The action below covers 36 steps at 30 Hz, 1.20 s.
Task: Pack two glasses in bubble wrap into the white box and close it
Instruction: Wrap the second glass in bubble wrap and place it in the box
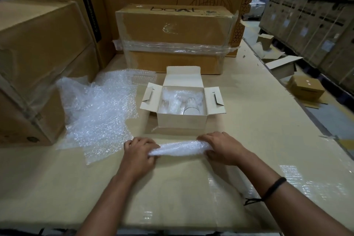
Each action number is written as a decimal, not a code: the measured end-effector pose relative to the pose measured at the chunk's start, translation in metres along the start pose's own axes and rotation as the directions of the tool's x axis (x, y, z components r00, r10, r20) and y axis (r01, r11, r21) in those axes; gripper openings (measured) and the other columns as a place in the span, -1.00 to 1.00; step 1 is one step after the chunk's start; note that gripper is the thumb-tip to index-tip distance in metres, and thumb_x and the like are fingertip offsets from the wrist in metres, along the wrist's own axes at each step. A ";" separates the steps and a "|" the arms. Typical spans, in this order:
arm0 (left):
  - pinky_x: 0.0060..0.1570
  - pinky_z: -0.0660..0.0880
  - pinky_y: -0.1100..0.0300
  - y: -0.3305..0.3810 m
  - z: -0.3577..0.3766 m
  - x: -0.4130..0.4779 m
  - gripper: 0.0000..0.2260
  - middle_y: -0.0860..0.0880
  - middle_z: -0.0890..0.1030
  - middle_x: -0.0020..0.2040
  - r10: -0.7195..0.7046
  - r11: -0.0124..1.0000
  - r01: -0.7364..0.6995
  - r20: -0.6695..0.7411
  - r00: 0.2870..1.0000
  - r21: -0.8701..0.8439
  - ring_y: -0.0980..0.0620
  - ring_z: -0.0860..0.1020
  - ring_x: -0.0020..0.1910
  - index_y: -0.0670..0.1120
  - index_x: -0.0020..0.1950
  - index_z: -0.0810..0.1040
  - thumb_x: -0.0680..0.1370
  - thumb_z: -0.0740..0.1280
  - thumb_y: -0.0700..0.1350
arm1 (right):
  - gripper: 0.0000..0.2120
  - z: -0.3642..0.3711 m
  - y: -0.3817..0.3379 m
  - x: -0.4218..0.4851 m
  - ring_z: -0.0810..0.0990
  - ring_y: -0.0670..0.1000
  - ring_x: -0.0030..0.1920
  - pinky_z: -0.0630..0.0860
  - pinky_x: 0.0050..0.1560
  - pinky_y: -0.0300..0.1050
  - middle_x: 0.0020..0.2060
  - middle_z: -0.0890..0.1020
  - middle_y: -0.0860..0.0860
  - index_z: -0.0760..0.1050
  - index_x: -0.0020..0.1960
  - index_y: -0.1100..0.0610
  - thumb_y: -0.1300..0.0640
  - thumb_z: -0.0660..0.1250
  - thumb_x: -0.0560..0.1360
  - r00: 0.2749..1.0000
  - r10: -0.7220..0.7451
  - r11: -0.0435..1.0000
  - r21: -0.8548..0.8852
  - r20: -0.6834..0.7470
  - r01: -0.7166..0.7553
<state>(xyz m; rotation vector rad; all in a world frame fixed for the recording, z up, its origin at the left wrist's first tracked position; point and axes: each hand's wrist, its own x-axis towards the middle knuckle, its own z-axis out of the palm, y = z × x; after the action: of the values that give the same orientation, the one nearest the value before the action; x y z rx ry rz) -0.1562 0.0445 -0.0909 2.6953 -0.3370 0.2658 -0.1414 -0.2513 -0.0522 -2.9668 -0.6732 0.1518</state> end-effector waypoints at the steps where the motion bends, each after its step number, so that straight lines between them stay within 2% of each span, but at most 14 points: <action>1: 0.06 0.12 0.14 0.000 -0.001 0.005 -0.66 0.20 0.62 -0.02 0.009 1.000 -0.009 -0.019 1.000 -0.002 0.04 0.53 0.06 0.15 -0.01 0.66 0.38 0.15 0.12 | -0.50 -0.002 -0.001 0.002 0.50 0.08 0.25 0.41 0.18 -0.06 0.28 0.54 -0.02 0.34 0.43 -0.02 0.09 0.29 0.50 1.000 0.007 1.000 0.017 0.011 -0.008; 4: -0.04 0.26 0.09 0.000 -0.009 0.023 -0.73 0.05 0.67 -0.18 0.004 0.999 -0.008 -0.102 0.995 -0.031 -0.06 0.59 -0.13 0.10 0.03 0.65 0.41 0.26 -0.06 | -0.60 -0.017 0.002 0.009 0.57 0.12 0.12 0.46 -0.01 -0.09 0.15 0.62 0.04 0.40 0.36 -0.02 0.09 0.30 0.53 0.998 0.068 0.979 0.191 -0.005 -0.065; 6: -0.07 0.38 0.06 0.002 -0.020 0.037 -0.78 -0.04 0.66 -0.26 -0.025 0.991 0.003 -0.170 0.985 -0.131 -0.13 0.58 -0.25 0.02 0.09 0.62 0.46 0.34 -0.09 | -0.69 -0.032 0.009 0.016 0.59 0.13 0.07 0.45 -0.03 -0.11 0.09 0.65 0.05 0.48 0.28 0.02 0.07 0.33 0.54 0.985 0.146 0.937 0.332 -0.093 -0.107; 8: -0.11 0.47 0.02 0.003 -0.030 0.054 -0.81 -0.06 0.64 -0.28 -0.018 0.976 -0.029 -0.216 0.976 -0.214 -0.13 0.58 -0.30 -0.01 0.08 0.60 0.48 0.39 -0.09 | -0.77 -0.048 0.017 0.027 0.60 0.15 0.02 0.50 0.00 -0.02 0.02 0.67 0.06 0.53 0.18 0.02 0.04 0.35 0.53 0.944 0.246 0.911 0.387 -0.221 -0.146; 11: -0.08 0.36 0.06 0.006 -0.036 0.082 -0.83 -0.06 0.65 -0.18 0.056 0.975 -0.114 -0.287 0.956 -0.191 -0.12 0.55 -0.18 -0.06 0.01 0.62 0.45 0.36 -0.06 | -0.79 -0.060 0.021 0.049 0.56 0.13 0.05 0.48 0.06 0.02 0.06 0.64 0.05 0.58 0.13 0.09 0.05 0.34 0.54 0.861 0.323 0.923 0.331 -0.394 -0.195; 14: -0.02 0.23 0.11 0.011 -0.039 0.107 -0.85 -0.02 0.62 0.03 0.059 0.969 -0.127 -0.297 0.953 -0.212 -0.09 0.49 0.03 -0.10 0.03 0.65 0.47 0.42 -0.16 | -0.78 -0.066 0.017 0.071 0.52 0.16 0.08 0.43 0.03 -0.01 0.06 0.62 0.09 0.60 0.16 0.10 0.06 0.33 0.55 0.806 0.376 0.926 0.205 -0.457 -0.316; 18: 0.04 0.17 0.15 0.014 -0.040 0.131 -0.68 0.01 0.63 0.10 0.123 0.960 -0.164 -0.184 0.975 -0.228 -0.04 0.48 0.09 -0.04 0.21 0.59 0.48 0.40 -0.27 | -0.74 -0.067 0.014 0.085 0.53 0.14 0.06 0.38 -0.12 -0.08 0.04 0.64 0.06 0.55 0.22 0.02 0.14 0.30 0.54 0.827 0.424 0.905 0.133 -0.369 -0.405; 21: 0.02 0.11 0.16 0.011 -0.043 0.145 -0.48 0.08 0.62 0.07 0.202 0.969 -0.208 -0.059 0.978 -0.133 0.04 0.43 0.09 0.10 0.32 0.50 0.47 0.34 -0.36 | -0.68 -0.067 0.018 0.084 0.52 0.13 0.13 0.42 -0.04 -0.06 0.11 0.61 0.07 0.52 0.29 -0.03 0.15 0.27 0.56 0.917 0.330 0.944 0.093 -0.222 -0.317; 25: 0.12 0.09 0.06 0.013 -0.049 0.157 -0.54 0.12 0.59 0.16 0.276 0.947 -0.307 0.249 0.928 0.095 0.04 0.33 0.14 0.15 0.15 0.60 0.47 0.25 -0.35 | -0.65 -0.070 0.022 0.081 0.50 0.15 0.08 0.45 0.05 -0.01 0.15 0.61 0.04 0.59 0.22 -0.02 0.24 0.24 0.52 0.971 0.218 0.975 -0.011 -0.097 -0.220; 28: 0.28 0.02 -0.06 0.021 -0.051 0.163 -0.62 0.04 0.58 0.16 0.245 0.931 -0.327 0.384 0.890 0.164 0.01 0.29 0.23 0.14 0.18 0.60 0.52 0.17 -0.20 | -0.51 -0.075 0.021 0.081 0.41 0.12 0.12 0.41 0.11 -0.02 0.28 0.52 -0.05 0.53 0.29 -0.06 0.31 0.20 0.45 0.979 0.202 0.976 -0.084 0.018 -0.200; 30: 0.32 -0.07 -0.15 0.024 -0.051 0.164 -0.65 0.03 0.59 0.12 0.246 0.899 -0.372 0.438 0.865 0.231 -0.02 0.30 0.26 0.09 0.13 0.64 0.55 0.09 -0.10 | -0.45 -0.079 0.018 0.084 0.36 0.10 0.17 0.35 0.05 -0.07 0.31 0.48 -0.08 0.49 0.33 -0.09 0.33 0.18 0.44 0.976 0.205 0.971 -0.141 0.076 -0.193; 34: 0.37 -0.10 -0.23 0.030 -0.049 0.163 -0.69 0.01 0.54 -0.05 0.220 0.873 -0.397 0.495 0.840 0.285 -0.05 0.33 0.22 -0.07 -0.18 0.57 0.54 0.06 -0.03 | -0.52 -0.083 0.008 0.094 0.36 0.06 0.20 0.31 0.08 -0.07 0.31 0.50 -0.10 0.52 0.27 -0.12 0.31 0.20 0.49 0.983 0.170 0.957 -0.247 0.063 -0.150; 36: 0.39 -0.12 -0.23 0.032 -0.051 0.162 -0.70 0.02 0.57 0.02 0.219 0.878 -0.388 0.484 0.847 0.280 -0.04 0.34 0.24 -0.03 -0.12 0.62 0.51 0.11 0.00 | -0.57 -0.081 0.006 0.097 0.36 0.05 0.21 0.28 0.10 -0.07 0.27 0.54 -0.09 0.53 0.27 -0.12 0.27 0.20 0.52 0.981 0.172 0.951 -0.277 0.090 -0.141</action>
<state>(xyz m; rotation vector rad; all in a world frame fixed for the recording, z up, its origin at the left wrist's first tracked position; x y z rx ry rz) -0.0169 0.0060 0.0042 3.0482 -0.9538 -0.2307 -0.0422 -0.2200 0.0203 -3.2960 -0.5041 0.2620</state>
